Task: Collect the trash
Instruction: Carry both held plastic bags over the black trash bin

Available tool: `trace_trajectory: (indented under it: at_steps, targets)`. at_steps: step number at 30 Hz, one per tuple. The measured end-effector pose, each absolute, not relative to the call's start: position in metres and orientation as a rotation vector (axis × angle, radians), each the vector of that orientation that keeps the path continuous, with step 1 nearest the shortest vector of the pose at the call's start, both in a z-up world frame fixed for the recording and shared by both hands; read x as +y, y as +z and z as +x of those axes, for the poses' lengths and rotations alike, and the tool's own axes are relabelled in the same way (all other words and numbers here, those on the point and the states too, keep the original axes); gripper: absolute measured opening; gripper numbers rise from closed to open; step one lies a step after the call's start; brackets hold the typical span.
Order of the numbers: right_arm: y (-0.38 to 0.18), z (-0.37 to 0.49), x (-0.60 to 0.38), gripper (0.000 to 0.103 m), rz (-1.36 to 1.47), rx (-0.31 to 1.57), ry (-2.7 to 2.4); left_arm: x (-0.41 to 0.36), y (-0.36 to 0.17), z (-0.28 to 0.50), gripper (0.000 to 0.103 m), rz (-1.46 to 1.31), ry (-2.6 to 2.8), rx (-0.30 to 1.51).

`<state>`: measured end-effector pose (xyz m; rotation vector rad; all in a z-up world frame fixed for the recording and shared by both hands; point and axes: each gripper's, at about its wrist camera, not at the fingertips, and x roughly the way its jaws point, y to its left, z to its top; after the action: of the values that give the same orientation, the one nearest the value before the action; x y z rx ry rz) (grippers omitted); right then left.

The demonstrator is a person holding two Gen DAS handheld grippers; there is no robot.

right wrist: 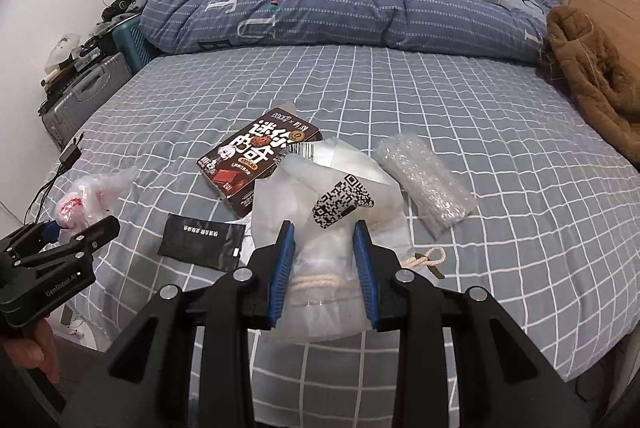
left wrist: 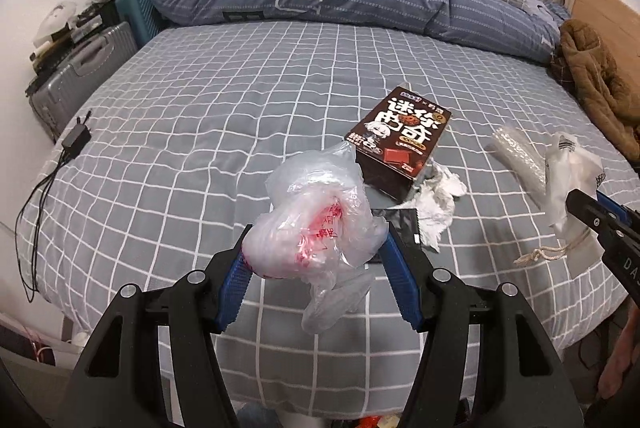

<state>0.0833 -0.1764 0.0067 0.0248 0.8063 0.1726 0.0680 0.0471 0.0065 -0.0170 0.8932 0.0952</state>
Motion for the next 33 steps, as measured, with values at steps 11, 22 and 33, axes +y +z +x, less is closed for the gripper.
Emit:
trace_trajectory:
  at_steps: [11, 22, 33]
  targets:
    - [0.012, 0.044, -0.178, 0.029, 0.029, 0.807, 0.162, 0.038, 0.010, 0.035, 0.060, -0.016, 0.086, 0.896]
    - [0.005, 0.006, -0.177, 0.029, 0.023, 0.824, 0.155, 0.026, 0.001, 0.000, 0.060, -0.020, 0.056, 0.919]
    - [-0.002, -0.026, -0.183, 0.029, 0.022, 0.840, 0.139, 0.013, -0.011, -0.031, 0.060, -0.023, 0.025, 0.938]
